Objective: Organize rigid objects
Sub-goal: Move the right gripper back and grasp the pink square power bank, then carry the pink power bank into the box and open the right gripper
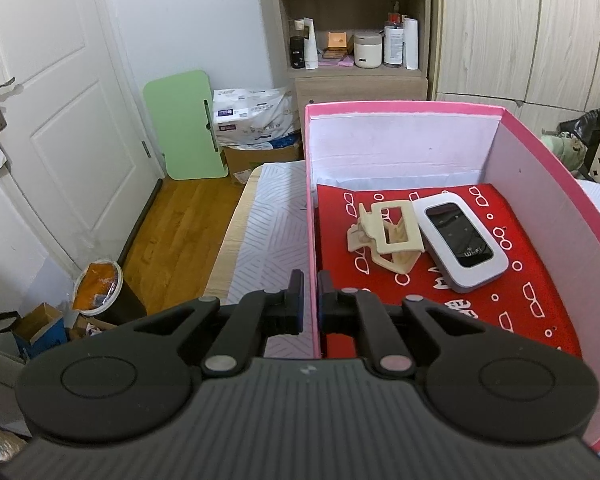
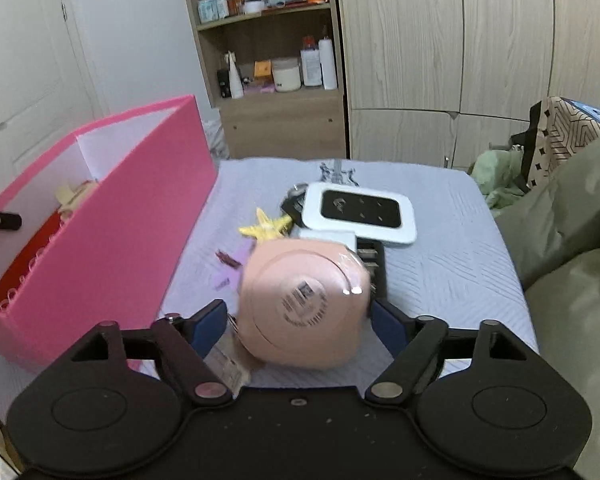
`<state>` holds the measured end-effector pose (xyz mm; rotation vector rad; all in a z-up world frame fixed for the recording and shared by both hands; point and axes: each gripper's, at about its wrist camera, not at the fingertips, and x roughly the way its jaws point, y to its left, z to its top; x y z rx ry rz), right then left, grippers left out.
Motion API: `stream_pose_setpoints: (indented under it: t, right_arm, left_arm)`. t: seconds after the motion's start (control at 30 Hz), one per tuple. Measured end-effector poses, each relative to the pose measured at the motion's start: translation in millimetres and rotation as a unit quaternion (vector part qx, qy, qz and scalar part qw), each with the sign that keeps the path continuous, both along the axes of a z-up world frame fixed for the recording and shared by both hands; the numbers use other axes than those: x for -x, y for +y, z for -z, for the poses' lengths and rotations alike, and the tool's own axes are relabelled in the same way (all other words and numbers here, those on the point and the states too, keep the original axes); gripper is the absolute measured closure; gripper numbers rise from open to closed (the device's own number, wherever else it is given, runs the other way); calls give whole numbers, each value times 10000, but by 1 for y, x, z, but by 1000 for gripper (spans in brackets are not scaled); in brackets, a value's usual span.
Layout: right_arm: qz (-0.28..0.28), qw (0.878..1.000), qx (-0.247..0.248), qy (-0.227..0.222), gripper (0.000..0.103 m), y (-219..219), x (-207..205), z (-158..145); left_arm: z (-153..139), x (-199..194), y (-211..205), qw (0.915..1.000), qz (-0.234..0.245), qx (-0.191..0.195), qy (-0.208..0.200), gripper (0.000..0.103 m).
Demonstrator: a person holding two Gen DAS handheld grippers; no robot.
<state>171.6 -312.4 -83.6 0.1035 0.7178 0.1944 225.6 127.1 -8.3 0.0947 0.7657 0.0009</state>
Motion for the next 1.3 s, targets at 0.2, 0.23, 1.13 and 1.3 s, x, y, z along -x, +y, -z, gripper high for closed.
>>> stream_pose_setpoints:
  t: [0.2,0.23,1.13,1.3]
  right_arm:
    - [303,9992,201,166,16,12,-15,5]
    - [341,9990,244,175,16,13,-16,7]
    - [-2212,9702,-859,-496,25,50,-23,-111]
    - [-3080,9383,-1344,818,25,97,-76,-123]
  left_arm:
    - [0,1,1,10000,0,2,-16,95]
    - [0,1,1,10000,-7,11,-15,95]
    - [-2,3,6,9999,24,71,-77,95]
    - [-3,4,8,9998,36,154,-86,95]
